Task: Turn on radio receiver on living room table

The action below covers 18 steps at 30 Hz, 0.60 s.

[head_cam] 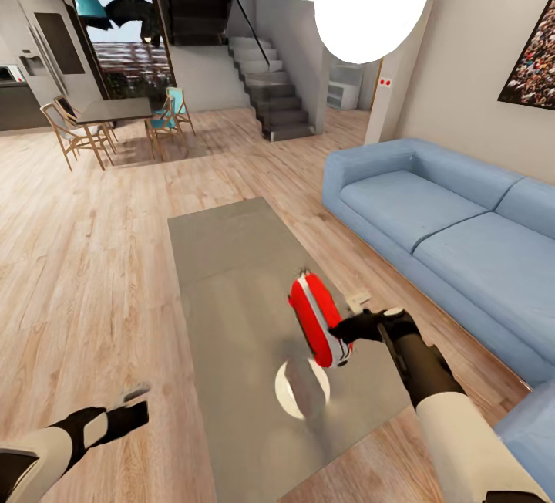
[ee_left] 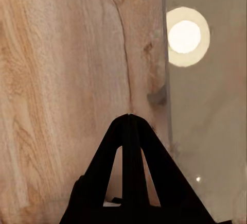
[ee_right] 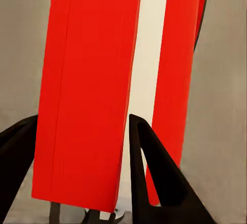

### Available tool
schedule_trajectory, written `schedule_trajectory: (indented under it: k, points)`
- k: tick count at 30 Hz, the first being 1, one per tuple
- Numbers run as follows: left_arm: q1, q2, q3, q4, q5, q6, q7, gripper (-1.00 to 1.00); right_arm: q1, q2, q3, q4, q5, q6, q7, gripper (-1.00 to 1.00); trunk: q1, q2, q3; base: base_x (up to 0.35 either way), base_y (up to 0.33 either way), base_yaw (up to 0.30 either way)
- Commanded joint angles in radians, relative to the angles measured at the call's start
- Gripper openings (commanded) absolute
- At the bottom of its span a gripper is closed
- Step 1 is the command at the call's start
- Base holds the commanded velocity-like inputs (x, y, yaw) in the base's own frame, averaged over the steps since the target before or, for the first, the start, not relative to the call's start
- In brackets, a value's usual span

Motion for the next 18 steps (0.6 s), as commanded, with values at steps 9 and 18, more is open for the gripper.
schedule_trajectory:
  k: [9, 18]
  points:
    - [0.050, -0.002, 0.000, 0.000, 0.000, -0.040, 0.003, -1.00, -0.001, 0.002, -0.017, -0.006, -0.001, 0.227, 0.026, -1.00, 0.000, 0.000, 0.000, 0.000, 0.000, 0.000]
    - [0.067, -0.030, 0.000, 0.000, 0.001, -0.136, 0.002, -1.00, -0.001, 0.007, -0.011, -0.028, 0.002, 0.276, 0.024, -1.00, 0.000, 0.000, 0.000, 0.000, 0.000, 0.000]
